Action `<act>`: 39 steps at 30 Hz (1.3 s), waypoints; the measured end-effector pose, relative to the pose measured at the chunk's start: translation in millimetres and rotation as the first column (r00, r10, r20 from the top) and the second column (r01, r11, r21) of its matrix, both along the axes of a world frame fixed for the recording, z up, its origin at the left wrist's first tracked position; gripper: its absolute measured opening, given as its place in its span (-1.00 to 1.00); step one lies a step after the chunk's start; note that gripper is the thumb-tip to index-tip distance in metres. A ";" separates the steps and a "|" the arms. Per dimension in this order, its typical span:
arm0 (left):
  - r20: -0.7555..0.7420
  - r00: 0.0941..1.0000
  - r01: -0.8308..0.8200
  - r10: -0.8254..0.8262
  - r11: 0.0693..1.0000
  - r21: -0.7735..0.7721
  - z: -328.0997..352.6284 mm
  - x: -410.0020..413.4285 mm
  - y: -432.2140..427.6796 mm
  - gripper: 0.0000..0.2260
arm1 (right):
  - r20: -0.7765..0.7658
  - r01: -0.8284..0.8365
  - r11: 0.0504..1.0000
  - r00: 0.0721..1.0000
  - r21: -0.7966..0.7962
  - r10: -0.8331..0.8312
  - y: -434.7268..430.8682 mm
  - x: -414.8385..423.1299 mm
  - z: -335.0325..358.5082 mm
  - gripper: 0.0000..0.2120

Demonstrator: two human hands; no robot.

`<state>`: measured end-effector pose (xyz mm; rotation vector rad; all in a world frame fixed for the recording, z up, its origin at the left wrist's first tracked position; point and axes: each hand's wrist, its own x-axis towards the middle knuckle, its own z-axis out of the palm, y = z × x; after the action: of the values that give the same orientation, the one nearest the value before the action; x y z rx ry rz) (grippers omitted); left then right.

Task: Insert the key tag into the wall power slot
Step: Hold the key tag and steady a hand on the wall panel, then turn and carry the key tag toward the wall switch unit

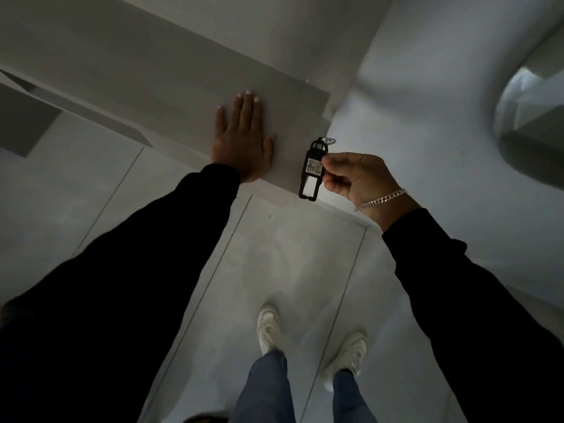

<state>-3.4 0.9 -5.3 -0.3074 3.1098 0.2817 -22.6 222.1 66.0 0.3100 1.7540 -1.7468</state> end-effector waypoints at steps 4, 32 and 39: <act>0.109 0.991 0.066 -0.073 0.996 0.060 15.2 9.4 15.5 -0.36 | -0.043 0.050 0.996 0.998 -0.074 -0.053 34.8 17.9 25.7 -0.92; -0.640 0.429 0.815 -0.638 0.579 -0.031 236.6 60.0 555.4 -0.40 | -0.446 0.446 0.889 0.778 -0.107 -0.443 539.0 186.0 197.2 -0.97; -0.703 0.297 0.889 -0.646 0.455 -0.043 264.8 55.3 710.2 -0.43 | -0.496 0.528 0.847 0.718 -0.071 -0.489 687.5 200.1 225.8 -0.96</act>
<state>51.9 711.1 259.5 1.6781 3.0988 1.0792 177.5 909.6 291.8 0.4382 2.2646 -2.3155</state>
